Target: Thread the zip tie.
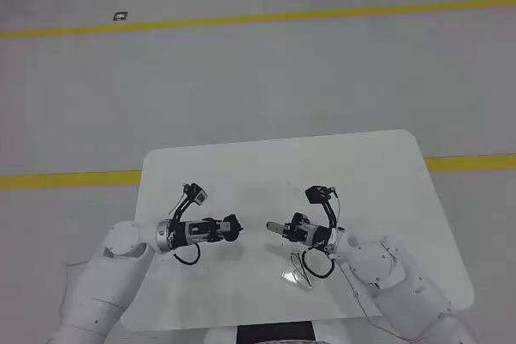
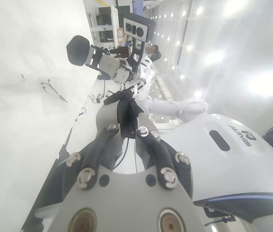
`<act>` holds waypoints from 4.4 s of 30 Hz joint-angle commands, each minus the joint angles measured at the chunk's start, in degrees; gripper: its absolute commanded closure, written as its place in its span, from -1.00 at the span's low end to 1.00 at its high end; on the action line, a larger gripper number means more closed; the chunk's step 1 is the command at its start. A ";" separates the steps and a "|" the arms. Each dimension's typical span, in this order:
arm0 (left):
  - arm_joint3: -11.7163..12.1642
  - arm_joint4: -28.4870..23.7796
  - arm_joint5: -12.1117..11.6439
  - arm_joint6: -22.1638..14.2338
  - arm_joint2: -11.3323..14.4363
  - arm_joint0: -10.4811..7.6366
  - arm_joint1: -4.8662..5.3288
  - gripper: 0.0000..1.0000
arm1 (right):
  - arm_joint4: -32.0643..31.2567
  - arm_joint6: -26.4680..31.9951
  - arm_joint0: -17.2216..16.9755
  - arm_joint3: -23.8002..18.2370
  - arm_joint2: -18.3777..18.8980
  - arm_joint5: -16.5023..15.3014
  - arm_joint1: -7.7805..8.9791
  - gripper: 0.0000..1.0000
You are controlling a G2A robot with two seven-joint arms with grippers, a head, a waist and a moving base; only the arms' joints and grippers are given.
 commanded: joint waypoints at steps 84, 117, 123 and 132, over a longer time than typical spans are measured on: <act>1.07 3.29 0.00 -6.15 -9.12 1.14 -5.27 1.00 | -35.59 40.39 5.61 -8.83 -9.35 13.97 1.70 -1.00; 1.07 3.29 0.00 -6.15 -9.12 1.14 -5.27 1.00 | -41.90 40.10 6.92 -7.23 -14.43 11.06 0.90 -1.00; 1.07 3.29 0.00 -6.15 -9.12 1.14 -5.27 1.00 | -43.33 40.66 6.14 -8.20 -14.18 10.31 1.05 0.04; 1.07 3.29 0.00 -6.15 -9.12 1.14 -5.27 1.00 | -44.99 40.82 4.93 -11.02 -14.44 9.33 1.12 0.12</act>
